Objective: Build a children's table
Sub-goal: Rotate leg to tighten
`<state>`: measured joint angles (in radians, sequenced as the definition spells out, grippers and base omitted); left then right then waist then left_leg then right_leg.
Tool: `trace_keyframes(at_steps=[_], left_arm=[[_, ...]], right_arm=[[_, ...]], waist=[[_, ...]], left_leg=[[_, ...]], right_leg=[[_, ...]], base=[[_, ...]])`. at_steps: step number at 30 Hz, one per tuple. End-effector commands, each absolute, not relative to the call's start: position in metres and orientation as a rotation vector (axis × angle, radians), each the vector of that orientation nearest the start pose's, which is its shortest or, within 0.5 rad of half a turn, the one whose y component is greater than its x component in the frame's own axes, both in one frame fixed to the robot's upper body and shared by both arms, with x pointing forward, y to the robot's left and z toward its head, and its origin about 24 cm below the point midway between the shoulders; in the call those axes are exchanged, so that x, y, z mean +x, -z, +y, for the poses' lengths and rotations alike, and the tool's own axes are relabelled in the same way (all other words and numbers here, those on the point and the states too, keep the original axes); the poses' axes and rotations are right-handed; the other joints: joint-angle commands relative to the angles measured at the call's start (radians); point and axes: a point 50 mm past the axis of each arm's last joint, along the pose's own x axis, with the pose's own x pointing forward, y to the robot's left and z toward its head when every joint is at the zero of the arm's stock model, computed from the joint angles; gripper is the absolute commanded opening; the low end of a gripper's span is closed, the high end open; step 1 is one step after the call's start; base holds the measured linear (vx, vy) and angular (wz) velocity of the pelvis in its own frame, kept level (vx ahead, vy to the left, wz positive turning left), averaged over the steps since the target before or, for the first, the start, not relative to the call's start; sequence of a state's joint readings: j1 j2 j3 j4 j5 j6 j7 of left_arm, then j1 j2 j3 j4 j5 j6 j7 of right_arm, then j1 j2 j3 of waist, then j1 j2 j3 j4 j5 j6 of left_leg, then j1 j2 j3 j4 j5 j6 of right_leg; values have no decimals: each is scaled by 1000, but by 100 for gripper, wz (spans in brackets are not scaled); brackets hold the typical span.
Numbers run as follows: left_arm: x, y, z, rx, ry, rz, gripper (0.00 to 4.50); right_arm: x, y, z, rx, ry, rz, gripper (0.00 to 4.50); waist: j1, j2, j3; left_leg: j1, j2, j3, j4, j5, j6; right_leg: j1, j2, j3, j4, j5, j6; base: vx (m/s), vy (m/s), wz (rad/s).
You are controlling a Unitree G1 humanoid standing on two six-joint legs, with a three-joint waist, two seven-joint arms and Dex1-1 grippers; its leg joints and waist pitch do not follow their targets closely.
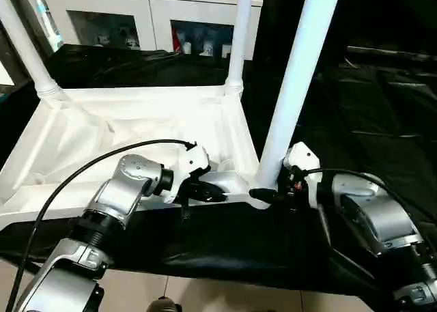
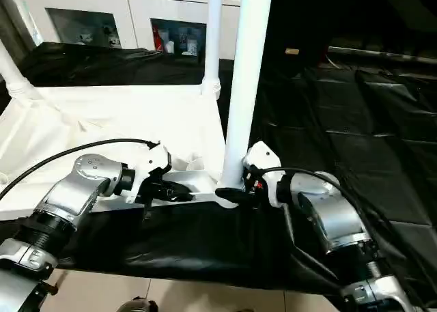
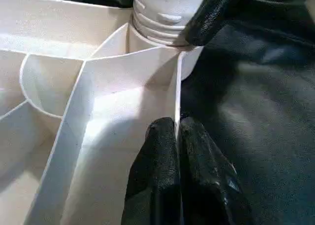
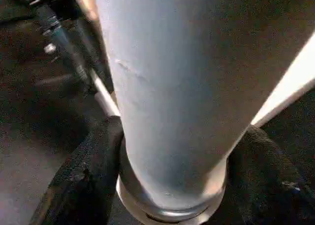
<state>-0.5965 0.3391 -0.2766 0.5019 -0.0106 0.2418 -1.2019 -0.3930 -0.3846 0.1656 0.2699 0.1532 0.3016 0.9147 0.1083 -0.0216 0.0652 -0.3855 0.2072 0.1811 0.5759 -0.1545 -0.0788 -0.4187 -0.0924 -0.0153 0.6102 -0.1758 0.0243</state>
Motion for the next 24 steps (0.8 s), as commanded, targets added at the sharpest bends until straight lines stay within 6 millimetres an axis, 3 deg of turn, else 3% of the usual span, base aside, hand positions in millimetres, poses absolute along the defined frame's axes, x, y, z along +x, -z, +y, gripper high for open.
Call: trace_keyframes(at_steps=[1,3,4,7,12,15,17,19,21,24], left_arm=[[328,-69,103,297,1257,366,0],[331,-69,102,296,1220,366,0],[340,-68,94,297,1119,364,0],[349,-65,75,305,999,384,0],[349,-63,53,298,967,394,0],[349,-64,46,289,986,378,0],[350,-65,47,286,999,367,0],[350,-65,49,290,1004,367,0],[349,-64,50,291,1013,366,0],[347,-66,61,273,1061,341,0]], right_arm=[[309,-47,-145,-145,-858,364,270],[312,-44,-144,-130,-812,371,270],[322,-37,-137,-74,-637,375,270],[334,-31,-119,-52,-455,384,270],[340,-37,-84,-25,-447,358,270],[340,-41,-71,-29,-494,336,270],[340,-42,-70,38,-521,328,270],[341,-44,-73,83,-513,325,325],[342,-45,-75,87,-516,321,339],[342,-52,-94,33,-589,286,357]], waist=[[-5,-11,-63],[-10,-11,-63],[-18,-9,-62],[-25,-5,-66],[-22,0,-69],[-22,-1,-66],[-22,0,-64],[-22,0,-64],[-22,0,-64],[-21,-1,-64]], left_leg=[[17,8,4,-68,-262,15],[16,6,2,-71,-279,-3],[15,5,2,-71,-282,-9],[17,3,0,-71,-269,-34],[15,0,3,-66,-229,-9],[15,0,4,-68,-250,-5],[16,0,2,-71,-275,-8],[18,3,1,-73,-293,-7],[16,3,0,-73,-289,-6],[16,4,0,-73,-295,1]], right_leg=[[41,-27,14,-75,-240,-196],[41,-28,13,-76,-270,-186],[39,-27,14,-77,-272,-181],[40,-27,14,-76,-254,-178],[45,-23,14,-71,-142,-189],[47,-23,13,-75,-164,-188],[47,-23,13,-78,-195,-180],[45,-25,14,-80,-215,-176],[46,-24,14,-79,-203,-179],[48,-24,13,-79,-200,-181]], base=[[0,0,0],[0,0,0],[0,0,0],[0,0,0],[0,0,0],[0,0,0],[0,0,0],[0,0,0],[0,0,0],[0,0,0]])
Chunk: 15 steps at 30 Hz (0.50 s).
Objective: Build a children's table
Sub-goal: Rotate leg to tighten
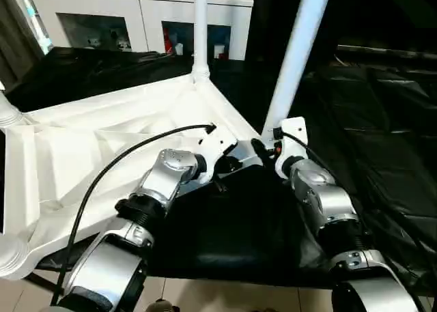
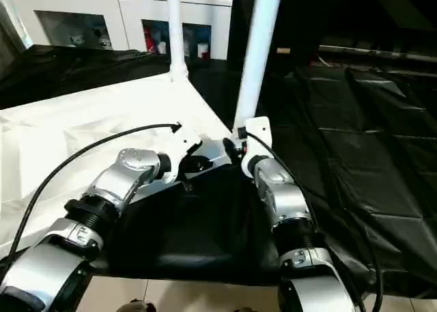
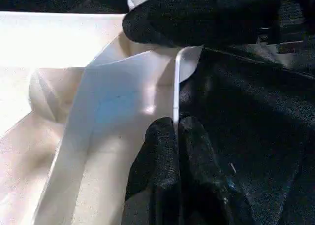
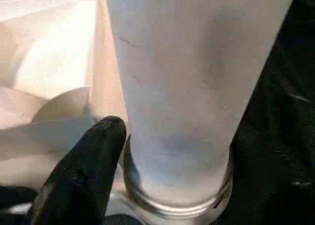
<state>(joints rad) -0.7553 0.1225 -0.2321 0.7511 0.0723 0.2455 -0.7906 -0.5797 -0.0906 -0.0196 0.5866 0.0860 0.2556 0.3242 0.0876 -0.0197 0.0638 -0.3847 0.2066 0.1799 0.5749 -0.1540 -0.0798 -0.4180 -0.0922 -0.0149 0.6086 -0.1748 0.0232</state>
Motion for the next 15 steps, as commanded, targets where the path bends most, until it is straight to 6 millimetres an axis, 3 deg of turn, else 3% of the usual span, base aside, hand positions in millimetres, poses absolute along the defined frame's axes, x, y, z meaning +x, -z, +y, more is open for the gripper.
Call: trace_keyframes(at_steps=[1,3,7,10,15], left_arm=[[347,-66,65,267,1066,348,0],[347,-66,67,273,1075,345,0],[342,-66,89,286,1153,356,0],[336,-68,96,279,1234,356,0],[320,-70,106,276,1395,389,0]], right_arm=[[341,-55,-100,10,-611,271,376],[341,-56,-104,-7,-624,263,387],[322,-61,-138,-168,-855,291,396],[314,-64,-149,-195,-931,302,396],[306,-72,-161,-227,-1019,302,396]], waist=[[0,-2,-63],[0,-3,-64],[6,-5,-62],[7,-6,-61],[5,-3,-60]], left_leg=[[13,5,2,-71,-286,5],[12,4,3,-69,-259,13],[12,7,4,-67,-258,37],[11,8,4,-67,-257,52],[15,14,5,-69,-261,48]], right_leg=[[48,-24,13,-77,-186,-183],[49,-25,14,-73,-154,-193],[52,-25,13,-74,-151,-197],[53,-27,13,-74,-161,-210],[46,-26,14,-71,-175,-228]], base=[[0,0,0],[0,0,0],[0,0,0],[0,0,0],[0,0,0]])
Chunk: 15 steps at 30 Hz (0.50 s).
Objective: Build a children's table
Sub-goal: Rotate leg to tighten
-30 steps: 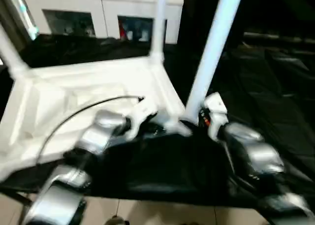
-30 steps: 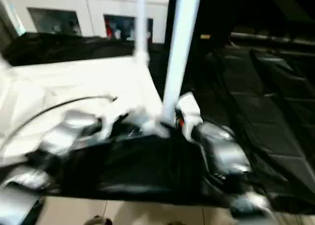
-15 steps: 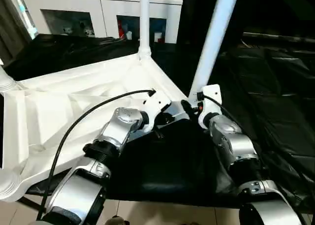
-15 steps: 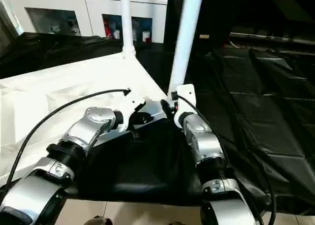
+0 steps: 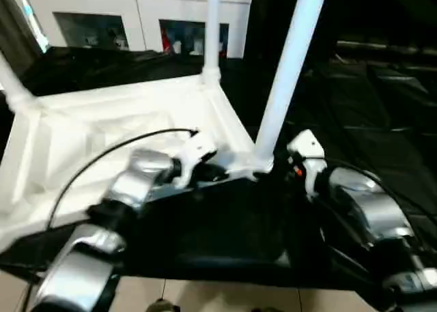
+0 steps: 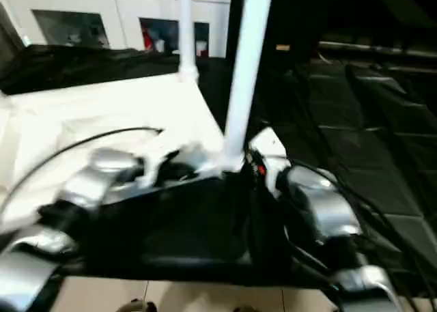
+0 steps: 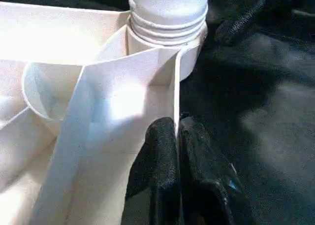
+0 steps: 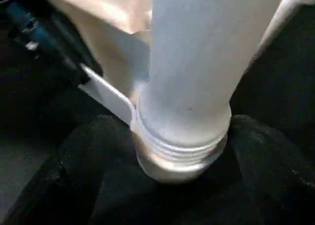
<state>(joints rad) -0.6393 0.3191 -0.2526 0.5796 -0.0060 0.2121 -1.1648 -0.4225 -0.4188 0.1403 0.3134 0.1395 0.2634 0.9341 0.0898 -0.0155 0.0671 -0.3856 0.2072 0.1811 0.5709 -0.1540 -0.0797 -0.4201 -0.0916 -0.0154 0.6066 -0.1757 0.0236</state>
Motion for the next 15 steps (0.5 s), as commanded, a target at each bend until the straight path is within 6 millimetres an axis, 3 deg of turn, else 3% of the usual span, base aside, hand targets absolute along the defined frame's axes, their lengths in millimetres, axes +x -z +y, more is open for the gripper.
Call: trace_keyframes(at_steps=[1,2,3,14,15], left_arm=[[317,-70,108,281,1411,392,0],[317,-70,108,282,1414,392,0],[316,-69,109,281,1418,389,0],[310,-68,107,276,1439,392,0],[310,-68,107,278,1438,393,0]], right_arm=[[304,-74,-162,-222,-1036,304,396],[304,-75,-162,-221,-1041,305,396],[303,-75,-162,-220,-1050,307,396],[298,-67,-157,-260,-1104,345,396],[298,-67,-157,-260,-1104,349,381]], waist=[[3,-5,-63],[5,-4,-63],[9,-10,-65],[19,-11,-75],[20,-12,-75]], left_leg=[[18,14,5,-65,-263,48],[20,15,5,-65,-264,48],[20,16,5,-65,-260,47],[18,11,7,-57,-208,45],[18,11,7,-57,-206,45]], right_leg=[[46,-26,15,-70,-172,-233],[45,-26,15,-70,-170,-234],[47,-28,15,-67,-171,-235],[52,-28,15,-60,-128,-230],[52,-28,15,-60,-126,-231]], base=[[0,0,0],[0,0,0],[0,0,0],[0,0,0],[0,0,0]])
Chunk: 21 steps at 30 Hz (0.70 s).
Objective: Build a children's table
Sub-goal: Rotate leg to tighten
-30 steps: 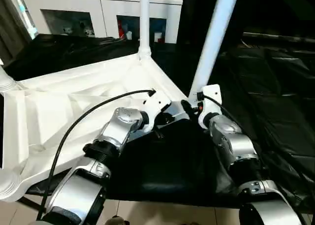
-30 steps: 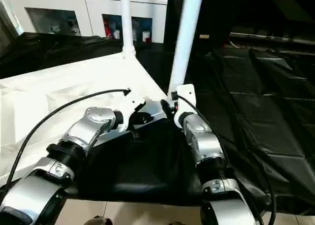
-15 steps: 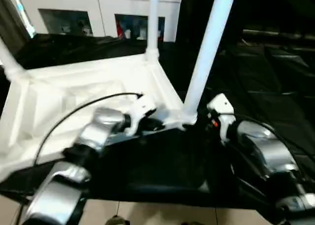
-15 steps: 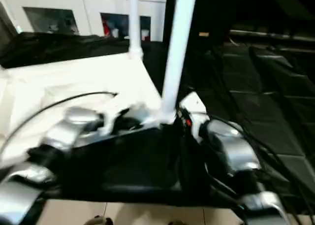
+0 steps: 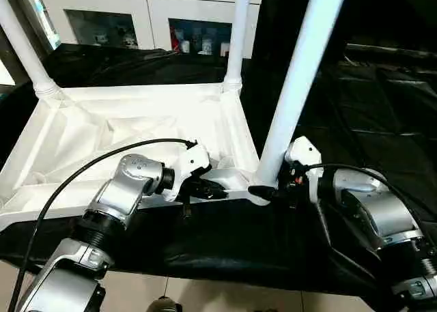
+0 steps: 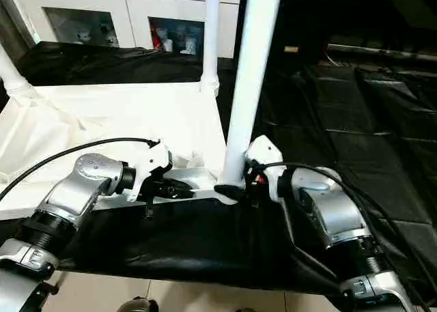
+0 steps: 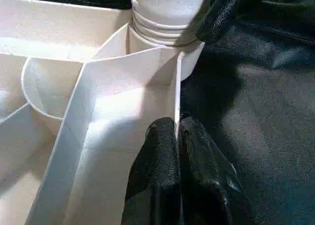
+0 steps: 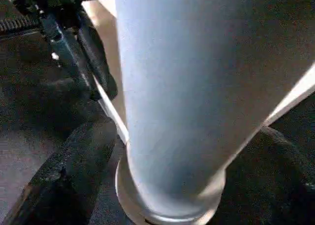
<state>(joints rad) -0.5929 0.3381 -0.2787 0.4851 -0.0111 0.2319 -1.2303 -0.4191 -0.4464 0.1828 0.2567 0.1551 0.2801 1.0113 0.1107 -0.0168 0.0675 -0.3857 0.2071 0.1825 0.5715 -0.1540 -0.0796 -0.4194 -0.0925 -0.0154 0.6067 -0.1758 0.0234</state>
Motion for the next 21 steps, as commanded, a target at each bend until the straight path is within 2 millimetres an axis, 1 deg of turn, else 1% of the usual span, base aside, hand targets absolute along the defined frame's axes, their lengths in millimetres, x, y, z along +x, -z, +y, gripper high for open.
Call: trace_keyframes(at_steps=[1,3,5,6,8,9,11,12,13,14,16,21], left_arm=[[310,-68,106,279,1438,393,0],[310,-68,107,281,1436,393,0],[310,-68,107,282,1434,393,0],[310,-68,107,283,1433,394,0],[310,-68,108,282,1430,395,0],[309,-68,108,282,1428,396,0],[309,-68,109,281,1426,398,0],[309,-68,109,281,1426,398,0],[309,-68,109,281,1425,398,0],[309,-68,109,281,1424,399,0],[309,-67,110,279,1421,402,0],[309,-67,112,280,1414,405,0]], right_arm=[[298,-67,-157,-260,-1105,350,362],[297,-67,-157,-261,-1107,353,362],[297,-66,-157,-262,-1108,355,328],[297,-66,-157,-260,-1107,356,328],[297,-66,-157,-255,-1108,356,311],[298,-66,-157,-252,-1109,356,311],[297,-66,-156,-250,-1113,359,284],[297,-66,-156,-250,-1113,359,277],[298,-66,-156,-253,-1113,359,271],[297,-65,-156,-255,-1116,362,271],[297,-64,-156,-256,-1120,367,255],[297,-63,-156,-257,-1127,371,251]], waist=[[0,-10,-76],[0,-10,-76],[0,-11,-76],[0,-11,-76],[0,-11,-76],[0,-13,-76],[0,-12,-75],[0,-15,-75],[1,-13,-75],[0,-16,-75],[0,-14,-75],[0,-16,-75]], left_leg=[[17,10,6,-57,-202,47],[17,10,6,-56,-198,49],[17,10,6,-55,-195,50],[17,10,6,-55,-196,51],[17,10,6,-54,-193,52],[17,10,6,-54,-194,53],[17,10,6,-54,-196,54],[17,10,7,-53,-197,55],[17,10,6,-54,-199,53],[16,10,6,-53,-197,53],[17,10,6,-53,-200,53],[16,9,6,-52,-193,55]], right_leg=[[52,-27,15,-60,-122,-231],[52,-27,14,-59,-117,-233],[52,-27,14,-58,-113,-234],[52,-26,14,-58,-114,-234],[53,-27,14,-57,-112,-236],[53,-27,14,-56,-116,-235],[52,-27,14,-57,-122,-234],[52,-27,14,-58,-125,-233],[52,-27,14,-58,-134,-231],[53,-27,14,-57,-134,-230],[51,-28,14,-58,-141,-228],[52,-27,14,-56,-133,-228]], base=[[0,0,0],[0,0,0],[0,0,0],[0,0,0],[0,0,0],[0,0,0],[0,0,0],[0,0,0],[0,0,0],[0,0,0],[0,0,0],[0,0,0]])
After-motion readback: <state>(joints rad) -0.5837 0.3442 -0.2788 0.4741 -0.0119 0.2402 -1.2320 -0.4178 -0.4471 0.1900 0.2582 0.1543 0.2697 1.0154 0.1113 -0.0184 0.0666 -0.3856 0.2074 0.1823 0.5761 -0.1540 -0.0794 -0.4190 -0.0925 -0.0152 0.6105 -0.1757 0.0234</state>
